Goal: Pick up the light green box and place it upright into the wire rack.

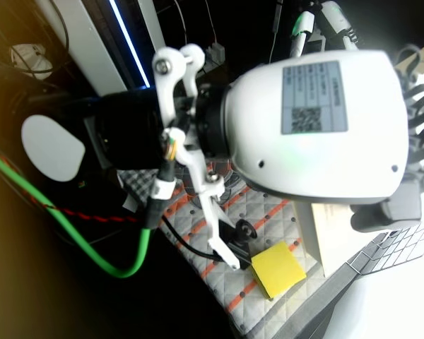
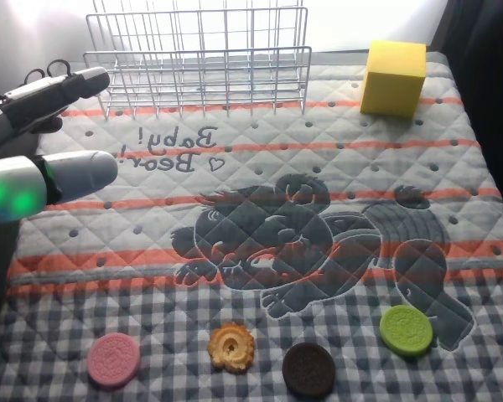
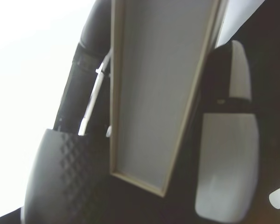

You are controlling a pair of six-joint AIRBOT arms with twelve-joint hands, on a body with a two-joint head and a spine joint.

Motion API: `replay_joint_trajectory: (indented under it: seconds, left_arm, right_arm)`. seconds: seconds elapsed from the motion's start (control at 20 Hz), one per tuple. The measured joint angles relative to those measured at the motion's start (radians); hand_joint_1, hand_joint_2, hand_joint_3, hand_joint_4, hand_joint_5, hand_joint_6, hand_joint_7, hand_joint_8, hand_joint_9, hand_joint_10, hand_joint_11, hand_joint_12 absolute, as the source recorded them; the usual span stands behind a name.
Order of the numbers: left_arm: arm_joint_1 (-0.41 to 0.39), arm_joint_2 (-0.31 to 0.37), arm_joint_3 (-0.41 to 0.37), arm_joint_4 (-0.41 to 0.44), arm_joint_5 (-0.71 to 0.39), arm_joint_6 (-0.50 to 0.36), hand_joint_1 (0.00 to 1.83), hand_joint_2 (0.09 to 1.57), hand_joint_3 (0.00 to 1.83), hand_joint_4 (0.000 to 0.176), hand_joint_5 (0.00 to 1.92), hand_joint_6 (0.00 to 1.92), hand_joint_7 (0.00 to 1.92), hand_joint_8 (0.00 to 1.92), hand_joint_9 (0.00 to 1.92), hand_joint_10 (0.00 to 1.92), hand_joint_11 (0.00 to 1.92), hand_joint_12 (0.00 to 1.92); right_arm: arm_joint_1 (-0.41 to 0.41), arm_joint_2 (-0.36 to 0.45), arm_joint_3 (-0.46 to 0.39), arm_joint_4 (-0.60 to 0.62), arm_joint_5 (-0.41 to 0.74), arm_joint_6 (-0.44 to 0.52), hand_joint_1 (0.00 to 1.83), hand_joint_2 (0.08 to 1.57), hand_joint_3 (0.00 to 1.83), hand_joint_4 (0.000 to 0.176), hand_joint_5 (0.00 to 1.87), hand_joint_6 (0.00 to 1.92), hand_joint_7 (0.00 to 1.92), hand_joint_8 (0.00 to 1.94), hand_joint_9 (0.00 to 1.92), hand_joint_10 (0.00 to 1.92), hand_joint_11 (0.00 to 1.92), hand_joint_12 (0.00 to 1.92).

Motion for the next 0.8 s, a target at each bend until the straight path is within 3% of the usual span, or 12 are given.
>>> replay_joint_trajectory:
  seconds: [0.05, 0.1, 0.3, 0.35, 0.45, 0.5, 0.6, 0.7, 0.8]
  left_arm:
    - [-0.001, -0.002, 0.001, 0.0, 0.004, 0.0, 0.34, 1.07, 0.0, 0.176, 0.18, 0.0, 0.06, 0.0, 0.08, 0.0, 0.0, 0.57]
    - [0.0, -0.002, 0.001, 0.004, 0.01, 0.0, 0.3, 1.08, 0.0, 0.176, 0.14, 0.0, 0.02, 0.0, 0.05, 0.0, 0.0, 0.48]
    - [0.0, -0.002, 0.001, 0.001, 0.01, 0.0, 0.32, 1.07, 0.0, 0.176, 0.16, 0.0, 0.04, 0.0, 0.04, 0.0, 0.0, 0.4]
    - [0.0, -0.002, 0.001, 0.001, 0.01, 0.0, 0.3, 1.07, 0.0, 0.176, 0.14, 0.0, 0.03, 0.0, 0.03, 0.0, 0.0, 0.39]
    - [0.0, -0.002, 0.001, 0.002, 0.011, 0.0, 0.3, 1.07, 0.0, 0.176, 0.12, 0.0, 0.02, 0.0, 0.03, 0.0, 0.0, 0.37]
    - [-0.001, -0.006, 0.003, 0.001, 0.01, 0.0, 0.28, 1.07, 0.0, 0.176, 0.11, 0.0, 0.0, 0.0, 0.01, 0.0, 0.0, 0.33]
    - [-0.001, -0.012, 0.005, 0.001, 0.015, 0.0, 0.25, 1.08, 0.0, 0.176, 0.13, 0.0, 0.02, 0.0, 0.03, 0.0, 0.0, 0.35]
    - [-0.001, -0.012, 0.005, 0.002, 0.015, 0.0, 0.27, 1.07, 0.0, 0.176, 0.13, 0.0, 0.04, 0.0, 0.05, 0.0, 0.0, 0.44]
    - [-0.005, -0.013, 0.006, 0.002, 0.016, 0.0, 0.28, 1.07, 0.0, 0.176, 0.11, 0.0, 0.01, 0.0, 0.02, 0.0, 0.0, 0.4]
  right_arm:
    - [0.0, -0.002, 0.001, 0.0, -0.001, 0.0, 1.08, 1.28, 0.0, 0.0, 0.7, 1.39, 1.4, 0.01, 1.35, 0.52, 1.08, 1.1]
    - [0.0, -0.005, 0.003, 0.001, -0.001, 0.0, 1.07, 1.29, 0.0, 0.0, 0.68, 1.42, 1.36, 0.0, 1.32, 0.49, 1.04, 1.11]
    - [0.0, -0.007, 0.003, 0.001, 0.0, 0.0, 1.06, 1.3, 0.0, 0.0, 0.66, 1.45, 1.27, 0.0, 1.25, 0.52, 1.05, 1.11]
    - [0.0, -0.007, 0.003, 0.0, 0.0, 0.0, 1.2, 1.21, 0.01, 0.0, 0.72, 1.23, 1.03, 0.96, 1.26, 0.46, 1.12, 1.0]
    - [0.0, -0.007, 0.003, 0.001, 0.0, 0.0, 1.09, 1.25, 0.0, 0.0, 0.74, 1.33, 1.18, 0.36, 1.38, 0.32, 1.13, 0.9]
    - [0.0, -0.007, 0.003, 0.003, 0.0, 0.0, 1.08, 1.27, 0.0, 0.0, 0.72, 1.37, 1.25, 0.21, 1.42, 0.24, 1.13, 0.87]
    - [0.0, -0.007, 0.003, 0.004, 0.002, 0.0, 1.08, 1.27, 0.0, 0.0, 0.71, 1.37, 1.31, 0.08, 1.48, 0.15, 1.17, 0.81]
    - [0.0, -0.01, 0.003, 0.005, 0.002, 0.0, 1.09, 1.26, 0.0, 0.0, 0.73, 1.34, 1.34, 0.06, 1.49, 0.13, 1.16, 0.81]
    - [0.0, -0.015, 0.003, 0.005, 0.002, 0.0, 1.09, 1.26, 0.0, 0.0, 0.73, 1.35, 1.36, 0.04, 1.51, 0.1, 1.14, 0.83]
